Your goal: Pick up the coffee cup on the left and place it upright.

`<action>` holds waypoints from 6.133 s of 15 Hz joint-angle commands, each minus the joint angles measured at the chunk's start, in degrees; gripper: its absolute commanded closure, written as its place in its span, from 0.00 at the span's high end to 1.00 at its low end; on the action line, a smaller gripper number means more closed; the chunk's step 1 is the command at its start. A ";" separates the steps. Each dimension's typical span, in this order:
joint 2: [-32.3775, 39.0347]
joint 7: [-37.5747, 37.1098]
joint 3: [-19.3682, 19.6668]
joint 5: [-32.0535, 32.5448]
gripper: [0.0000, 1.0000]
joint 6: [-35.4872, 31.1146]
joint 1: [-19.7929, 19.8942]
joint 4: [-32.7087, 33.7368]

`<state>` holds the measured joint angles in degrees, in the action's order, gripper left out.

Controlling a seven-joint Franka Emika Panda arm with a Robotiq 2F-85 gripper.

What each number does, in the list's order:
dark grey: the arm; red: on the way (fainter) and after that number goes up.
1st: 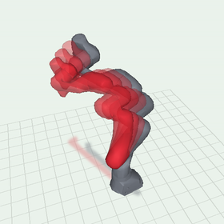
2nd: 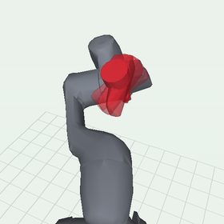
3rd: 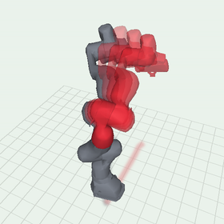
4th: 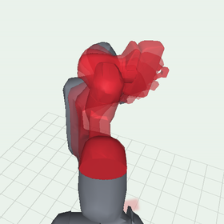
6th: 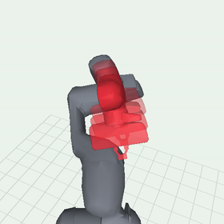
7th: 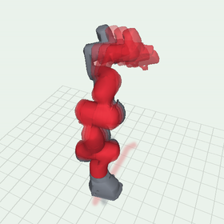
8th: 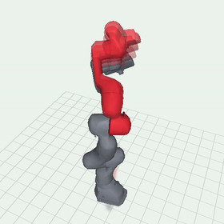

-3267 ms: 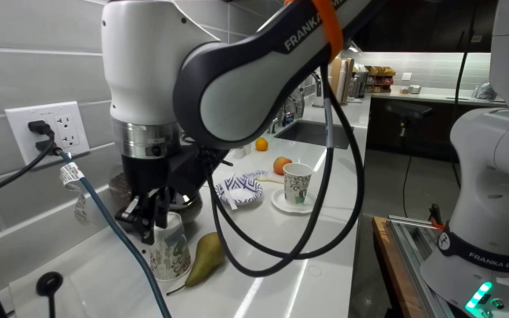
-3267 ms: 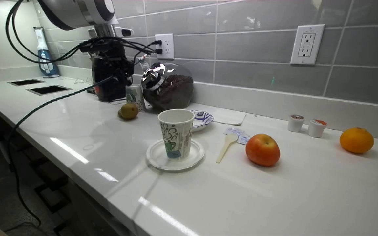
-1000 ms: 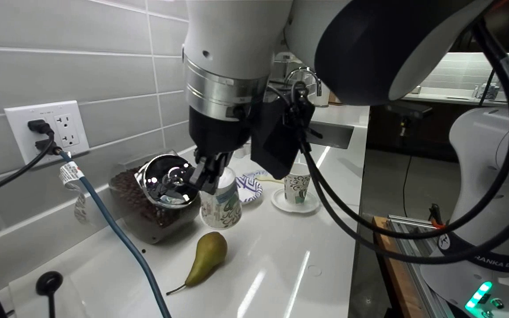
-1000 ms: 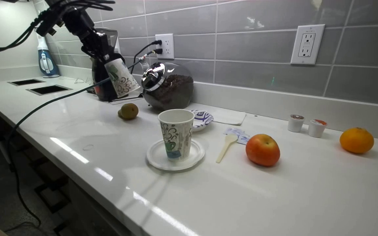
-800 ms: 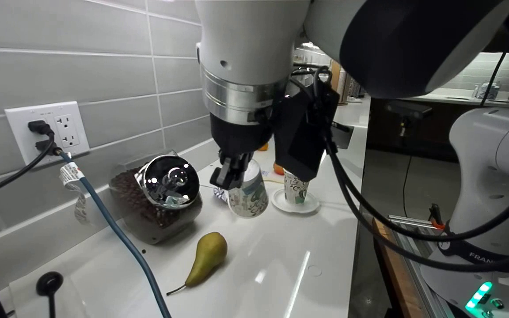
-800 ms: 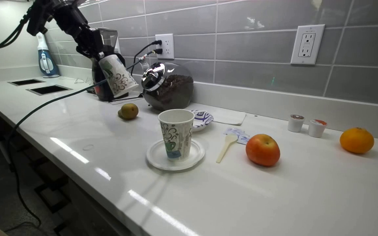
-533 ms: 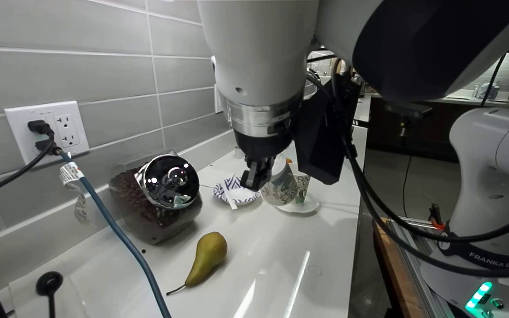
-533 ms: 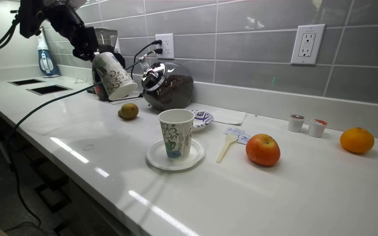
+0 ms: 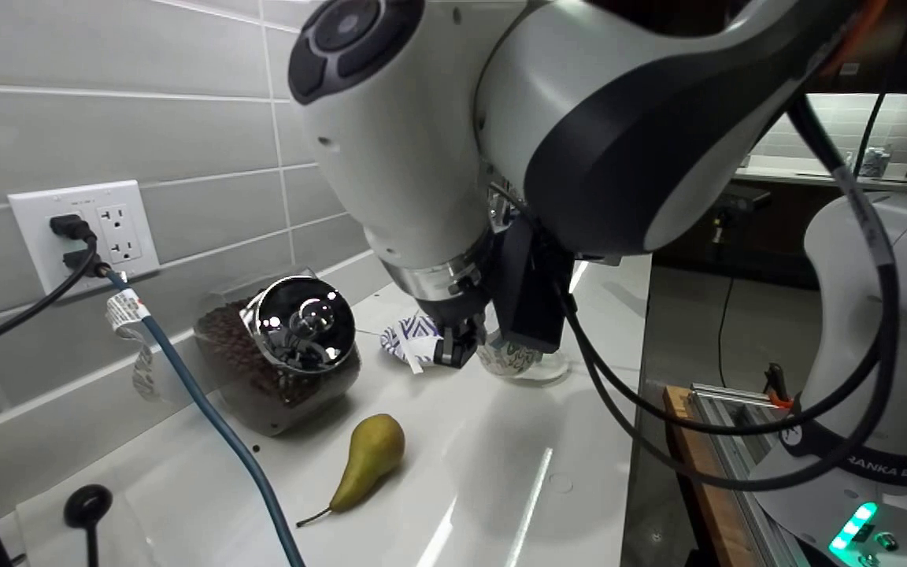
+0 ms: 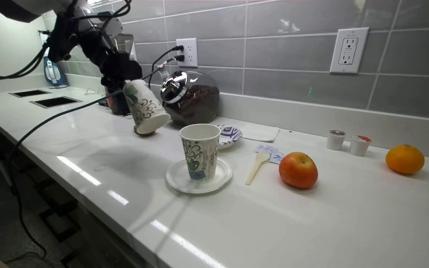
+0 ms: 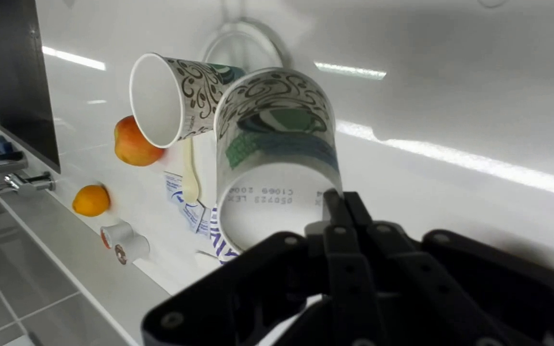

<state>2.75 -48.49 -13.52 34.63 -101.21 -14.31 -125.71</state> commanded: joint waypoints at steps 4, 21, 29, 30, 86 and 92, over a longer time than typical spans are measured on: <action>9.39 5.59 2.71 -3.70 0.01 0.57 1.19 5.83; 18.31 9.53 8.02 -15.50 0.06 7.05 1.33 14.46; 14.59 10.12 7.16 -20.56 0.66 -0.53 1.70 13.10; 13.30 10.19 6.92 -22.23 0.73 -2.80 1.85 12.03; 9.42 104.35 20.85 -62.43 0.76 -12.69 23.23 2.98; 11.56 103.80 19.60 -62.40 0.61 -8.29 24.41 4.49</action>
<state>12.68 55.17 7.42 -27.44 -112.40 8.51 -123.51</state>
